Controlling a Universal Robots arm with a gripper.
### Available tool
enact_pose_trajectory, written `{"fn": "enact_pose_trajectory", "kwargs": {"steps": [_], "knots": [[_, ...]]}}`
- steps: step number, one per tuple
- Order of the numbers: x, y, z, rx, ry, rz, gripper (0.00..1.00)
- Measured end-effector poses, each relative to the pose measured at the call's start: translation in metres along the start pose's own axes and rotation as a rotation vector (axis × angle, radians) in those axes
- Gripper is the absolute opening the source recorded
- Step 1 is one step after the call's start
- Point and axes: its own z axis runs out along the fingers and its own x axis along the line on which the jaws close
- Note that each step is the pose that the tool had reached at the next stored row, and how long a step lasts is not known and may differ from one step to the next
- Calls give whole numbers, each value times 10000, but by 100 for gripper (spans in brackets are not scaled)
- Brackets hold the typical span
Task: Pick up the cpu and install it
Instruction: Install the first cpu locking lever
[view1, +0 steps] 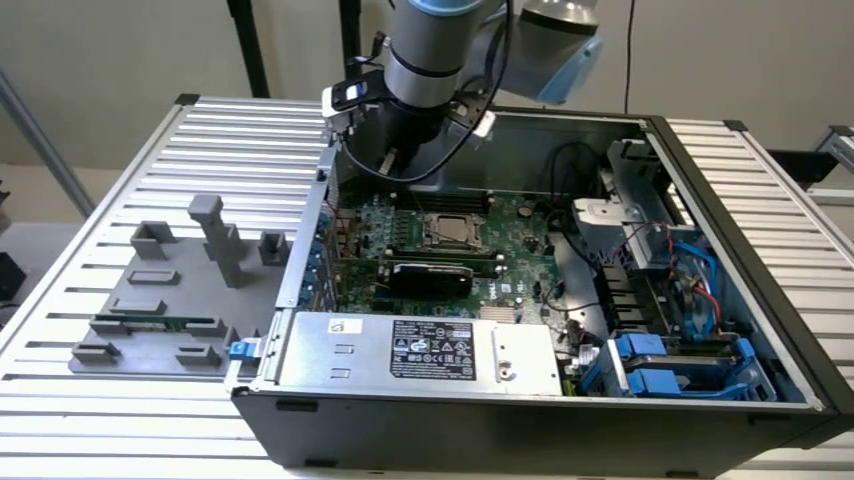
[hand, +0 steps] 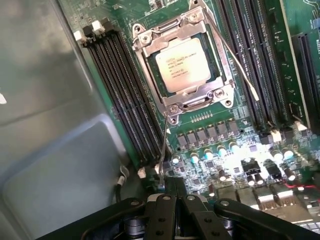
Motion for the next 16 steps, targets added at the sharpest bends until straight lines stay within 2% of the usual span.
{"fn": "enact_pose_trajectory", "kwargs": {"steps": [5, 8, 10, 13, 16], "knots": [[0, 0, -1, -64, 110, 381, 11], [3, 4, -3, -81, 176, 530, 11], [13, 23, -10, -89, 200, 563, 11], [45, 90, -26, -81, 231, 568, 11], [93, 192, -46, -60, 273, 562, 11]]}}
